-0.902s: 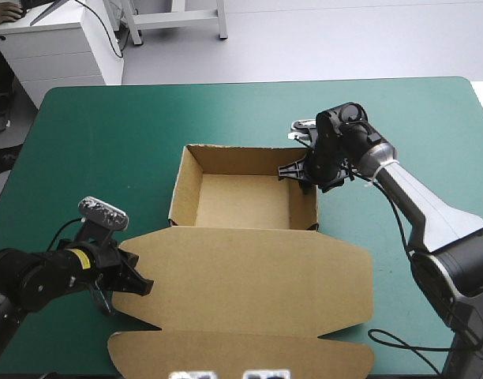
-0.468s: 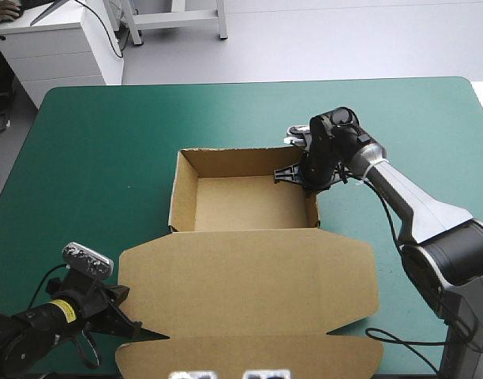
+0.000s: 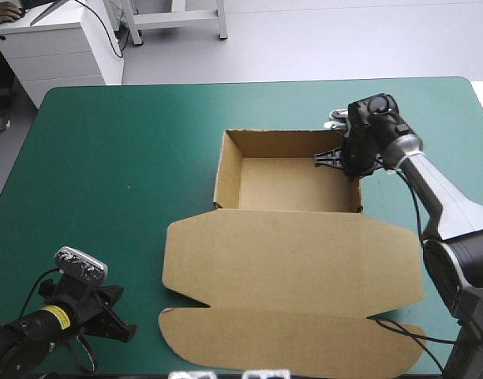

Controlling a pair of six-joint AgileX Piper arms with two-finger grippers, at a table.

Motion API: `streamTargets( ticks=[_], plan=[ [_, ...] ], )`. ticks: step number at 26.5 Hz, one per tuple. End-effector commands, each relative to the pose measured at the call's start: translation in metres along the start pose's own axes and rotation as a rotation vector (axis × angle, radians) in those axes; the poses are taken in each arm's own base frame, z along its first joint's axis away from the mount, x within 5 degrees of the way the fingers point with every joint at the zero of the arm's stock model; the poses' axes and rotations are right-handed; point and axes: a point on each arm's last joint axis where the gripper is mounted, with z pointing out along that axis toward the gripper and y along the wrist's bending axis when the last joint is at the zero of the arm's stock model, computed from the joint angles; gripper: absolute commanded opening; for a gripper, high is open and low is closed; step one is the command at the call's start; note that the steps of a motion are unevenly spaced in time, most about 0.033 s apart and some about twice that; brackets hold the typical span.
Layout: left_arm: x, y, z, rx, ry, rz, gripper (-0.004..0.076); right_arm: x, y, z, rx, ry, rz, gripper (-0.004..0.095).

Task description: Fold the box

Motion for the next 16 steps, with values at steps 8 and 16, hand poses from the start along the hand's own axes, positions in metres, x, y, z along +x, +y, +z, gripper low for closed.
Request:
streamTargets(
  ticks=[8, 16],
  plan=[
    [-0.006, 0.0, -0.001, 0.0, -0.061, -0.007, -0.0008, 0.003, -0.136, -0.05, 0.155, -0.114, 0.254, -0.0019],
    [0.003, -0.001, 0.008, 0.003, -0.027, -0.008, -0.0008, 0.038, -0.256, -0.056, 0.334, -0.077, 0.521, -0.0019]
  ],
)
